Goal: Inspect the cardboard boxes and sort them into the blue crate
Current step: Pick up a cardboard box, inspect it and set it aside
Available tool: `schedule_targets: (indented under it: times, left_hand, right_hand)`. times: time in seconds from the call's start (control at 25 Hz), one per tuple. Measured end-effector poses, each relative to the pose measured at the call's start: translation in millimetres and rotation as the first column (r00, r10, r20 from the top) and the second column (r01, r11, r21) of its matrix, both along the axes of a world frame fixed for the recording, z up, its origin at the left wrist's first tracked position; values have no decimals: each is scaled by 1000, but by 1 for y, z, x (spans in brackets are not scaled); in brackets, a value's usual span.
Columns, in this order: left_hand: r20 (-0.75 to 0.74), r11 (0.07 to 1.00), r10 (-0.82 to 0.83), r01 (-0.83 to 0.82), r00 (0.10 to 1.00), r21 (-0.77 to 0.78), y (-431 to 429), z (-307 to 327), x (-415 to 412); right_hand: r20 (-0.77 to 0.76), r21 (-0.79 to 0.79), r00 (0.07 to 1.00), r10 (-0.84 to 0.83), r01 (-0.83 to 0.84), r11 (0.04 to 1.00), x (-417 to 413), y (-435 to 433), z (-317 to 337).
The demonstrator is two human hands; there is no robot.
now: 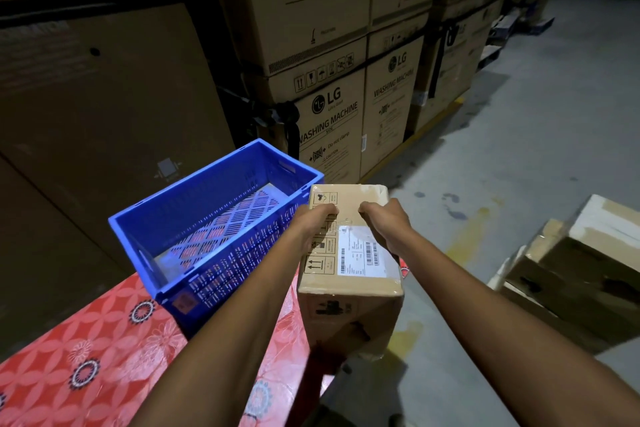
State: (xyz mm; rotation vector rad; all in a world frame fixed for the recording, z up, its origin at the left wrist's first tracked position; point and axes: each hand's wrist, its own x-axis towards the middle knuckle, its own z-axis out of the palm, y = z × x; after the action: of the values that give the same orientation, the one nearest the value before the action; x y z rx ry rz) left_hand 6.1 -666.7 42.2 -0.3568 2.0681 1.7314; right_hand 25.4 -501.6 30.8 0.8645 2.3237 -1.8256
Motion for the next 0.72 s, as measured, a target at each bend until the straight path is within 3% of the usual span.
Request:
schedule_targets:
  times: [0.2,0.48,0.72]
  left_hand:
    - [-119,995,-36,47,992,93,-1,13,34]
    - [-332,971,180,-113,926,211,-4,26,70]
    - [-120,922,247,-195,962,335,-15,-47,114]
  right_hand:
    - [-119,-209,990,-80,54,976,30,3,1]
    - [-373,-161,893,-251,205,966,74,6,34]
    - [-316,-231,909,-271,204,951,125,-3,-35]
